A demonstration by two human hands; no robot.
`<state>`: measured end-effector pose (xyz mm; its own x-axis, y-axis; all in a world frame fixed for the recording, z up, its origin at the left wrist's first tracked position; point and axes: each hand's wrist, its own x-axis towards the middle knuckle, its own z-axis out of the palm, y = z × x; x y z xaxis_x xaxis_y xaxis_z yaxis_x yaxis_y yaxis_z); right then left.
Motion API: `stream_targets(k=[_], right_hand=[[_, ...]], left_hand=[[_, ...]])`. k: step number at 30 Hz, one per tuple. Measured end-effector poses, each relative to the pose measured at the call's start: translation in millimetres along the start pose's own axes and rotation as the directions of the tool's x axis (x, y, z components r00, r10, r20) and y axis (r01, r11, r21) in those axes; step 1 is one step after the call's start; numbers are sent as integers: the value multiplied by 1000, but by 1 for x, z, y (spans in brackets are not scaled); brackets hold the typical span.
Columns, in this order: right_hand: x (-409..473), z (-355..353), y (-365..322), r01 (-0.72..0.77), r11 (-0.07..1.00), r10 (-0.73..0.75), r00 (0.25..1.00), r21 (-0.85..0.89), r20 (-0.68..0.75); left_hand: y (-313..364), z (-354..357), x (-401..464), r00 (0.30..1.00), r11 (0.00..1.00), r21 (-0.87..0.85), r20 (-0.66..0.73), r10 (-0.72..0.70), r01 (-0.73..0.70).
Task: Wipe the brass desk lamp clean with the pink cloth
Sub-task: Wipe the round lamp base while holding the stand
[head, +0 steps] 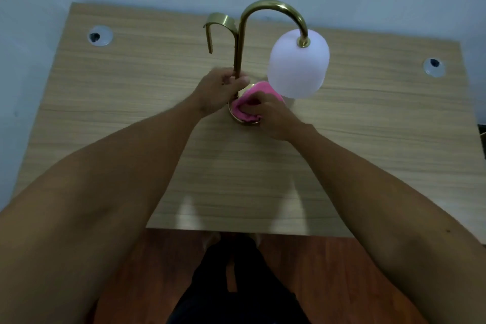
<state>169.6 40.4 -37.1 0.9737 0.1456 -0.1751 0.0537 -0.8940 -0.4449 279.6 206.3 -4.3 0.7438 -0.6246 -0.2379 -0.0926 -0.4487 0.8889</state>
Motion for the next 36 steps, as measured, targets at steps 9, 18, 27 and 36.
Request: stream_targets(k=[9, 18, 27, 36], right_hand=[[10, -3, -11, 50, 995, -57, 995, -87, -77], [-18, -10, 11, -39, 999, 38, 999, -32, -16], [3, 2, -19, -3, 998, 4, 1000, 65, -14], [-12, -7, -3, 6, 996, -8, 1000, -94, -19]], left_hand=[[16, -12, -2, 993, 963, 246, -3, 115, -111], [27, -19, -2, 992, 932, 348, 112, 64, -100], [31, -23, 5, 982, 904, 412, 185, 40, -115], [31, -29, -4, 996, 966, 247, 65, 60, -75]])
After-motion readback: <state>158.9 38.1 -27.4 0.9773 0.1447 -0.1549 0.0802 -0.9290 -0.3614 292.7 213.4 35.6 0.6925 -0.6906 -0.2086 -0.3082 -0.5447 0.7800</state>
